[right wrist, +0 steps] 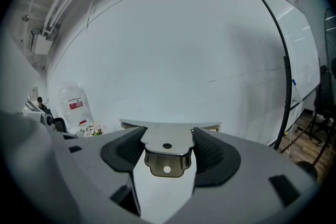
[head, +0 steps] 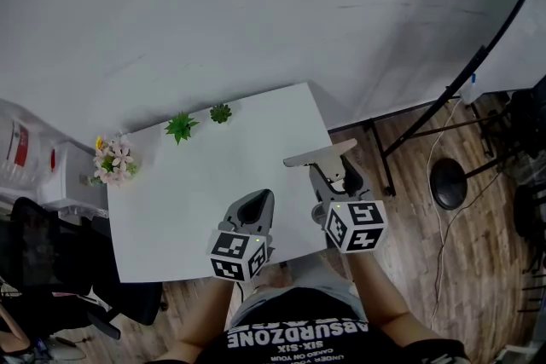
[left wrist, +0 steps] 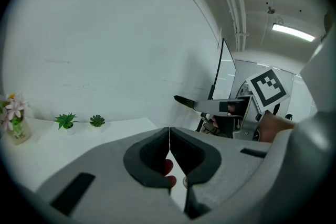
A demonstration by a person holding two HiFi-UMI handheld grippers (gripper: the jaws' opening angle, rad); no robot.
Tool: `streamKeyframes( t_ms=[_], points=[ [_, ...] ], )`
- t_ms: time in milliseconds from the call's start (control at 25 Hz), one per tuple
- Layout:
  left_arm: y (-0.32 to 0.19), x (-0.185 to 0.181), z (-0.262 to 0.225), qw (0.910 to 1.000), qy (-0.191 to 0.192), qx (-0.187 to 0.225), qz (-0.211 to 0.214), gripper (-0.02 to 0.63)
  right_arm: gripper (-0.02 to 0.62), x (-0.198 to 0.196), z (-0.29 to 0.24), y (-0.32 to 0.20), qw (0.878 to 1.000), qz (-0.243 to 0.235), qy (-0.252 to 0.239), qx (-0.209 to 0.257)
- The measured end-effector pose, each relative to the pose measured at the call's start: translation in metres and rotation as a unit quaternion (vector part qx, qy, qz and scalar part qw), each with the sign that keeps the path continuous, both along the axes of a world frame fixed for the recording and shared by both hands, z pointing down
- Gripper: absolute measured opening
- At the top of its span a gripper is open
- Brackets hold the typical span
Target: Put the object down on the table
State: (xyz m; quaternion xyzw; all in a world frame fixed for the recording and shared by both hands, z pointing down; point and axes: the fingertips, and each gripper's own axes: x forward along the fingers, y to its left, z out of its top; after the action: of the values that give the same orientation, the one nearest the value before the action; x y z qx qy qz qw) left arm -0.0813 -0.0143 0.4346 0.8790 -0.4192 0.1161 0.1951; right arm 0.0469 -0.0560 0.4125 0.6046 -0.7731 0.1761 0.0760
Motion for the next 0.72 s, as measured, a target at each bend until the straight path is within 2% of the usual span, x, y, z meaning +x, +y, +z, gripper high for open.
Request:
streamKeyframes(
  t_ms=[720],
  points=[
    [-0.037,0.021,0.008,0.9998,-0.006,-0.008,-0.018,-0.002,0.284,0.011,0.020,-0.047,1.000,-0.023,0.003,-0.019]
  ],
)
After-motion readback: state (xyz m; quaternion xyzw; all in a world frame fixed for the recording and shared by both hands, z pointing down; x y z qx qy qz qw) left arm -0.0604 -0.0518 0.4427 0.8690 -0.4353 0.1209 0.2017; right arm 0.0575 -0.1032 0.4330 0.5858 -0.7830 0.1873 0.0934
